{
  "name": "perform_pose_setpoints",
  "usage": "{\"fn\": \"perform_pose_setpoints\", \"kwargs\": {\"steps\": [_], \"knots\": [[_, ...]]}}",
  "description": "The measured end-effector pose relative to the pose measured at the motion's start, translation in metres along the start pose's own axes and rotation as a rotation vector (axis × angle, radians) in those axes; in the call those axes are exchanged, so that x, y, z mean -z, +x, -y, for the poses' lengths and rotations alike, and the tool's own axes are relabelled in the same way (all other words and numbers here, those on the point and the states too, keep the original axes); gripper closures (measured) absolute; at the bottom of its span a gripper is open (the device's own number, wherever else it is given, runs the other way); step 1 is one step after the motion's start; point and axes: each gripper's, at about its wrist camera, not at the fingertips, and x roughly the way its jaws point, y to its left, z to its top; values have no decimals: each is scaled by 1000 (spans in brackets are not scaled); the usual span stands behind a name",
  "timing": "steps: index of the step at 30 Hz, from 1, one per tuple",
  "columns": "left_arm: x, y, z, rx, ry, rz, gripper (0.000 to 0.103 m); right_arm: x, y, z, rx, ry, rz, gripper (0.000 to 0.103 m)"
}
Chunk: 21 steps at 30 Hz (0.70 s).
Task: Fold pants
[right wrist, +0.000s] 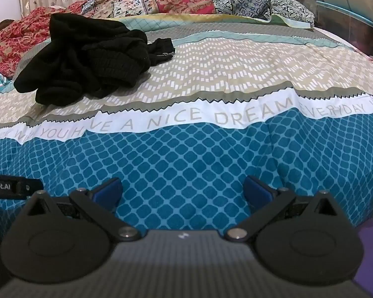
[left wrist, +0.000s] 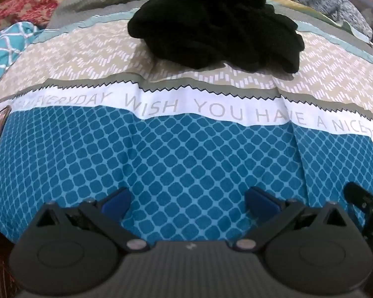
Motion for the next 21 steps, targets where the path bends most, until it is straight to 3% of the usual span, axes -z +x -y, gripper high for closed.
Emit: {"fn": "perform_pose_setpoints", "kwargs": {"steps": [5,8,13,15,17,19,21], "knots": [[-3,-15,-9,-29,42,103,0,-1,2,0,-4,-12,-1,0],[-11,-24,-26,-20,8,147,0,-2,-3,0,-20,-19,23,3],[-46,-31,-55,3,-54,209,12,-14,-6,-2,-62,-34,40,57],[-63,-30,-60,25,-65,230,13,-17,-5,-2,-70,-25,41,67],[-86,-24,-67,77,-116,244,12,-19,-5,-2,-78,-27,55,67],[-107,-10,-80,135,-210,228,0,-22,-5,-3,-88,-31,59,66],[-127,10,-93,189,-307,193,0,-26,-3,-4,-99,-43,55,64]]}}
